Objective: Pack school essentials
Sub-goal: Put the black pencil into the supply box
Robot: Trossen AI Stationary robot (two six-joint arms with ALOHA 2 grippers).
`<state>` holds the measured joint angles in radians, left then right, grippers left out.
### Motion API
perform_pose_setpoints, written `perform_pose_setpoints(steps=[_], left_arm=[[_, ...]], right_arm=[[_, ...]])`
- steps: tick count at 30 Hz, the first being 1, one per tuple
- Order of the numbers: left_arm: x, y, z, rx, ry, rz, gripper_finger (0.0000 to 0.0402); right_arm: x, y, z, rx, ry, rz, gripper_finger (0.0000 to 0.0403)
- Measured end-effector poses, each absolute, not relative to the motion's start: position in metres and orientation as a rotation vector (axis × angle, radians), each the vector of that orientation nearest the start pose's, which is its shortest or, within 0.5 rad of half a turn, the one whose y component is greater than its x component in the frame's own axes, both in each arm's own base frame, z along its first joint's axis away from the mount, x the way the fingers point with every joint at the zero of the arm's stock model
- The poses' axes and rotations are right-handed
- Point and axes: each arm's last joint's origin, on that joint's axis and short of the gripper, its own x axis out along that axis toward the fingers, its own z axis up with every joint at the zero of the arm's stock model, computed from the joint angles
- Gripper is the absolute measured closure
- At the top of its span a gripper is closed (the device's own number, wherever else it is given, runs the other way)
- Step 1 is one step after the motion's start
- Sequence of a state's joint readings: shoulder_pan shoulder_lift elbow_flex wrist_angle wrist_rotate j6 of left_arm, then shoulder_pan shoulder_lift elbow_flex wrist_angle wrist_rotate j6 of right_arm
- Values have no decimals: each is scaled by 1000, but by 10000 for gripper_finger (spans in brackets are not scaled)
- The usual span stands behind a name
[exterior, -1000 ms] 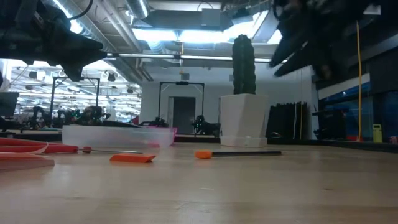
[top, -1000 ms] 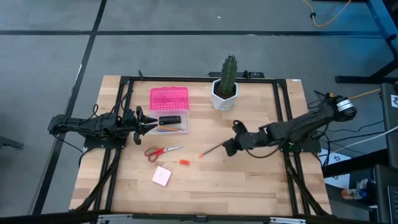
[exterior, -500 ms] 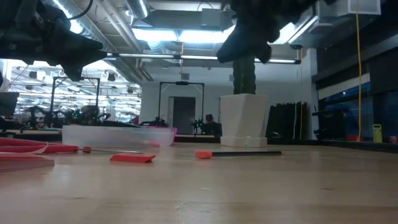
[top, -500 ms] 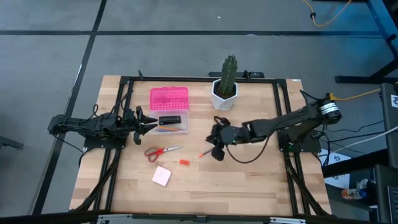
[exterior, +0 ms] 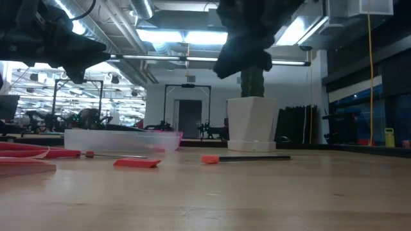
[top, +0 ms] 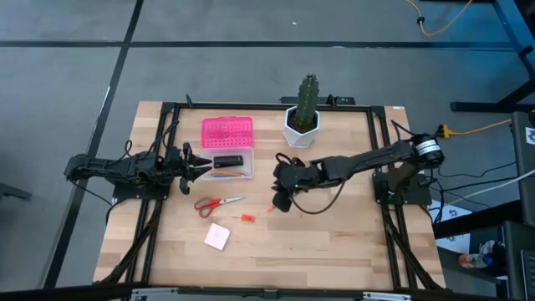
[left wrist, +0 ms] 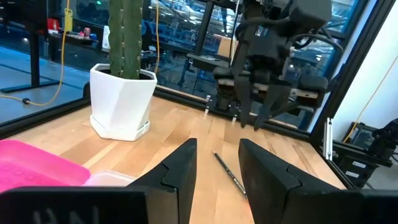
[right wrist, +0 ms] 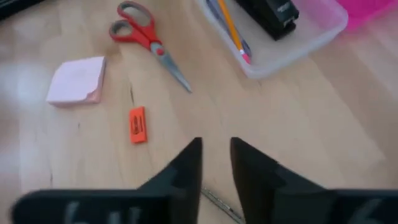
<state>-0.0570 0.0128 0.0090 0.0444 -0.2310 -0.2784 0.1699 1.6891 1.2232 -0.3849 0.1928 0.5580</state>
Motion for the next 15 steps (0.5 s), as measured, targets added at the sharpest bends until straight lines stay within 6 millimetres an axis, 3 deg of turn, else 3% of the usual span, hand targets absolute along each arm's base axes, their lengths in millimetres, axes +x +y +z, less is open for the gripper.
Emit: perform_pose_setpoints(steps=[10, 15], left_arm=[[97, 1, 170, -284, -63, 161, 288], [97, 1, 170, -283, -63, 160, 288]], right_arm=[[365, 58, 209, 337, 885, -266, 117], [371, 60, 195, 312, 927, -206, 87]])
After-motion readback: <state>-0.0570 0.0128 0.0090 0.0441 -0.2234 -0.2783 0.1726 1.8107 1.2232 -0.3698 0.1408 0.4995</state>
